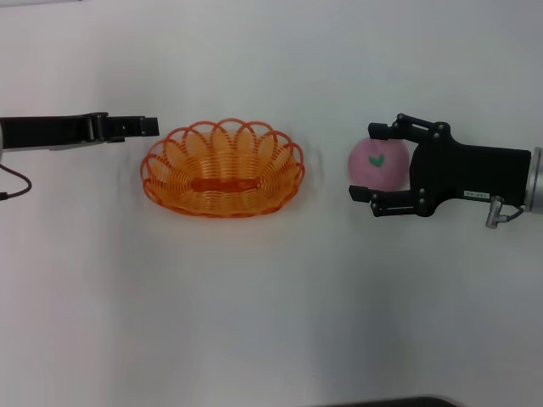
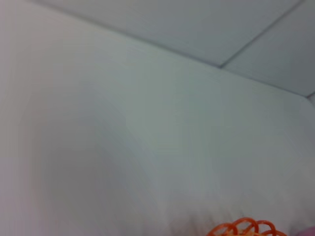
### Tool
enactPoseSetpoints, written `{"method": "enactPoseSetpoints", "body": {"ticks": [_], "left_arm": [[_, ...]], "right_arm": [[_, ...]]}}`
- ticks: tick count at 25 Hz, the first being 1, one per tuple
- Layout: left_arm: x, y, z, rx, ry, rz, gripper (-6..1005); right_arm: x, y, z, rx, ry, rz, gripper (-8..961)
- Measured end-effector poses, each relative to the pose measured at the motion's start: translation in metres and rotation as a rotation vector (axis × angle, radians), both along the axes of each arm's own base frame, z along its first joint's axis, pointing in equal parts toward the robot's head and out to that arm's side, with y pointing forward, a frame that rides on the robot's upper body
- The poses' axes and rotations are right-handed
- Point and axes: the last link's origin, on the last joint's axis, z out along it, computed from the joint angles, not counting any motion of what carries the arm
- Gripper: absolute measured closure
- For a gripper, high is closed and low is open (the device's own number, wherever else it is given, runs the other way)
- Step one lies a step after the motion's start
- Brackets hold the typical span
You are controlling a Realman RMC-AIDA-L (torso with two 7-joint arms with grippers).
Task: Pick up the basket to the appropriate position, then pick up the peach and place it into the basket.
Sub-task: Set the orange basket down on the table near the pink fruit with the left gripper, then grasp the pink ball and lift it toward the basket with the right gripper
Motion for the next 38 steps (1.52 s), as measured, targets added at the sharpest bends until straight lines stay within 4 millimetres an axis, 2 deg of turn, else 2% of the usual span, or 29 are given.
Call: {"method": "enactPoseSetpoints", "body": {"ticks": [10, 16, 23, 27, 36, 37, 38], "left_arm": [[-0.011, -0.019, 0.002, 0.13, 0.097, -0.465, 269], [-0.017, -0.027, -0.005, 0.183, 0.161, -0.652, 272], [-0.02, -0.033, -0.01, 0.171, 0.16, -0.686, 267], [-0.028, -0.041, -0.011, 0.158, 0.165, -0.667, 267], [-0.055, -0.07, -0.003, 0.172, 0.168, -0.634, 270], [-0.06, -0.081, 0.002, 0.189, 0.153, -0.646, 270], [-0.061, -0.083, 0.003, 0.193, 0.15, -0.648, 273]], "right_arm": [[-0.002, 0.003, 0.001, 0.004, -0.005, 0.007, 1], [-0.003, 0.005, 0.001, 0.005, -0.007, 0.012, 1], [-0.004, 0.006, 0.001, 0.005, -0.006, 0.015, -1], [-0.004, 0.006, 0.001, 0.006, -0.005, 0.014, -1], [-0.003, 0.006, 0.001, 0.009, -0.008, 0.018, 0], [-0.003, 0.006, 0.001, 0.009, -0.008, 0.018, -1], [-0.003, 0.006, 0.001, 0.009, -0.008, 0.018, -1]]}}
